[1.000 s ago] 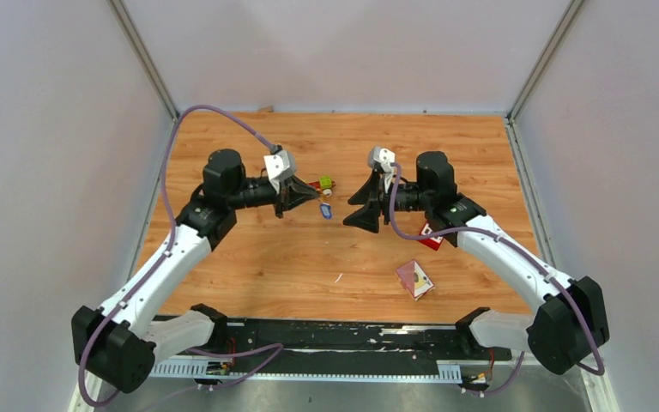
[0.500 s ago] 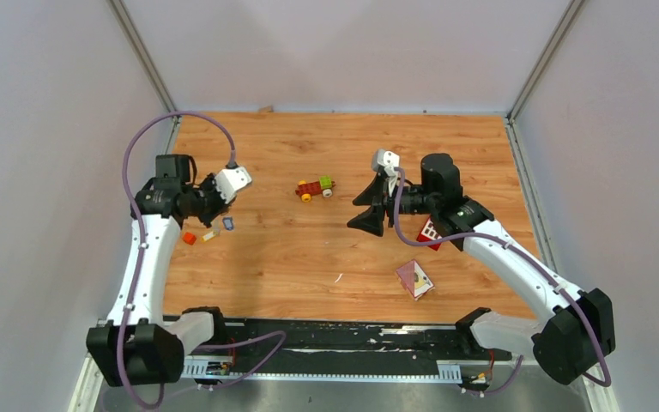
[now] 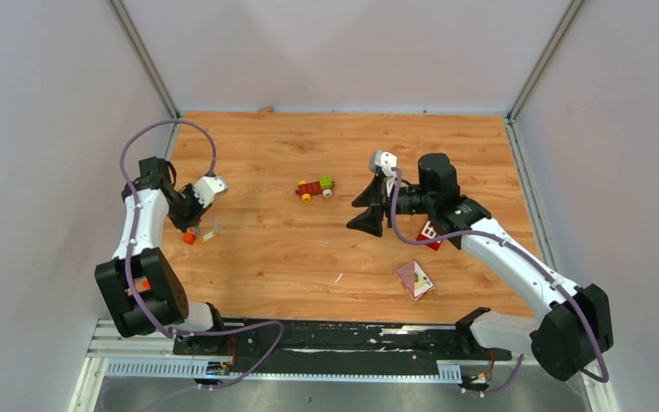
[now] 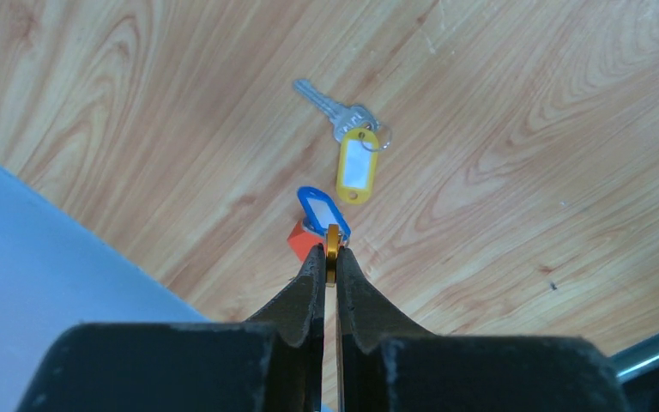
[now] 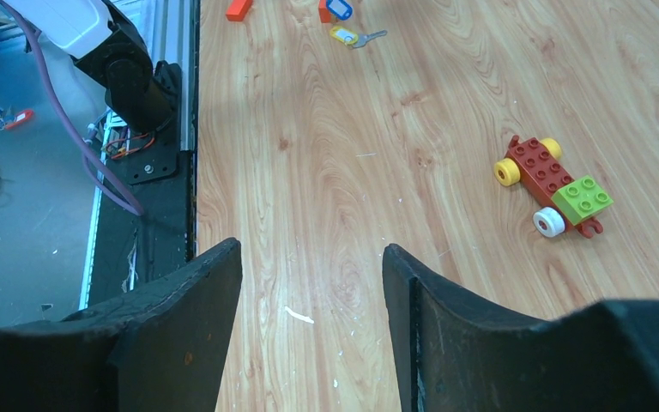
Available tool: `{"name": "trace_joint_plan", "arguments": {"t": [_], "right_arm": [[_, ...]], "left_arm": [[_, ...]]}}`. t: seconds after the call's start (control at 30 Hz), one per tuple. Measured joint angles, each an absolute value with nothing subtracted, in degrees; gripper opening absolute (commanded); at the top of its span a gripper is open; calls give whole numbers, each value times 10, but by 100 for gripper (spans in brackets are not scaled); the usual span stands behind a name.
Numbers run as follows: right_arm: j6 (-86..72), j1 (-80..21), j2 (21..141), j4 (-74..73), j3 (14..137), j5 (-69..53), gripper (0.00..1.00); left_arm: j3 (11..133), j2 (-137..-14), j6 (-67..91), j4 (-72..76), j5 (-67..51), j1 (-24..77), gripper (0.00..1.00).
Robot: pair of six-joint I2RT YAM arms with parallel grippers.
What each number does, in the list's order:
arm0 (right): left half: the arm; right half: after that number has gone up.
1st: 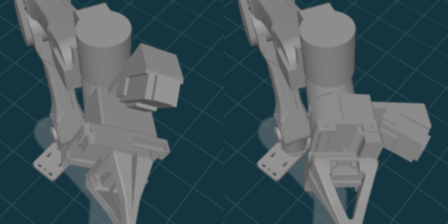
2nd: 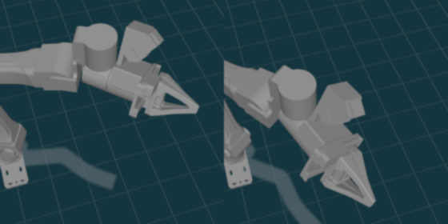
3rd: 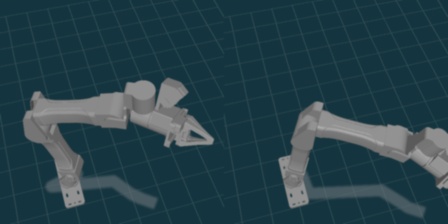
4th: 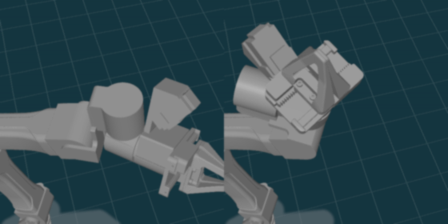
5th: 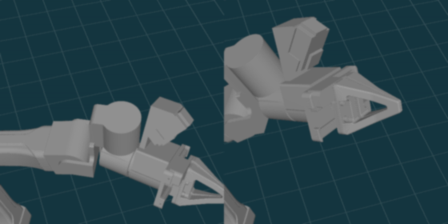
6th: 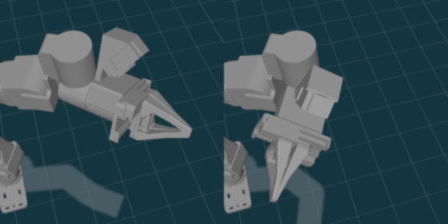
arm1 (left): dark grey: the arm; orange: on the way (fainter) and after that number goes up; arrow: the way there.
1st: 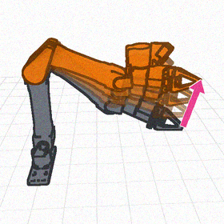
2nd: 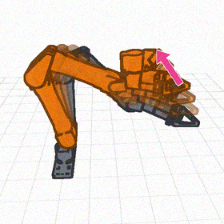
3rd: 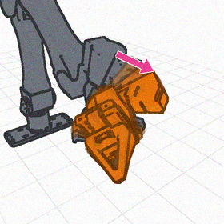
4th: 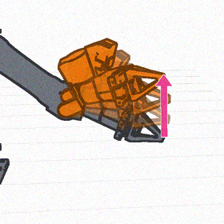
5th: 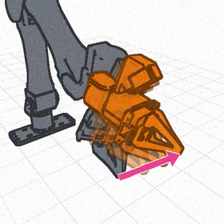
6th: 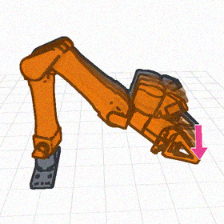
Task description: Put the keys on the keyring
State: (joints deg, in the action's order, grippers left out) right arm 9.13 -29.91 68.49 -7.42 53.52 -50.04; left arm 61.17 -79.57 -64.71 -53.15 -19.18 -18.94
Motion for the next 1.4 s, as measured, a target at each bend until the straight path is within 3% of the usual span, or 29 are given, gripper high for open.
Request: {"name": "trace_joint_plan", "arguments": {"t": [0.57, 1.4], "right_arm": [[92, -299, 697, -75, 535, -500, 61], [102, -297, 702, -77, 535, -495, 61]], "left_arm": [[575, -910, -644, -434, -168, -179, 0], [562, -937, -626, -383, -105, -60, 0]]}}
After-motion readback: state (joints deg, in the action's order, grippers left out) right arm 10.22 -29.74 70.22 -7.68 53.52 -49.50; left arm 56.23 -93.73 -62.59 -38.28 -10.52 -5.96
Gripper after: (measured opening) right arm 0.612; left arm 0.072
